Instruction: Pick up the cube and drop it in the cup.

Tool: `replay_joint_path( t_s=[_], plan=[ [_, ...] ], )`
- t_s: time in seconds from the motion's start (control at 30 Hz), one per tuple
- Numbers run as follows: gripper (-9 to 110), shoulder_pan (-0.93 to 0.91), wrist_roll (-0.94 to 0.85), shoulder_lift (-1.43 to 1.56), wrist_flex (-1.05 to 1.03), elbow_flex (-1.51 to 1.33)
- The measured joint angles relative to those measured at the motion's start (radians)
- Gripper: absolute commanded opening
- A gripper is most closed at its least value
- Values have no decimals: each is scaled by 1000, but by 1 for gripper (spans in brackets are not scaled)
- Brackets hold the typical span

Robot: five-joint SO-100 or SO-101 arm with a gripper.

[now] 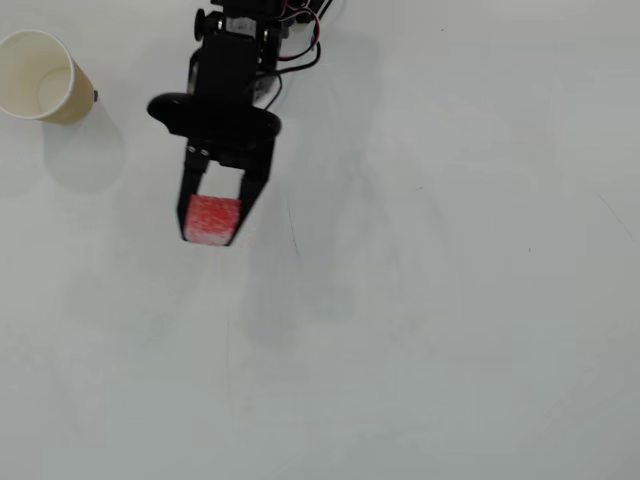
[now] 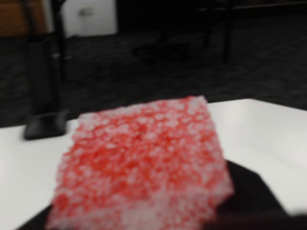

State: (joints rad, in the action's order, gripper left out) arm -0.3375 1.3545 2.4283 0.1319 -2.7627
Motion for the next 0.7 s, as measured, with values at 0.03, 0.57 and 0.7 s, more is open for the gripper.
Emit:
replay_joint_path(
  t_s=[0.03, 0.57, 0.7],
  plan=[
    [0, -18, 0, 12, 0, -6],
    [0, -436, 0, 190, -86, -71],
    [0, -560, 0, 239, -153, -77]
  ],
)
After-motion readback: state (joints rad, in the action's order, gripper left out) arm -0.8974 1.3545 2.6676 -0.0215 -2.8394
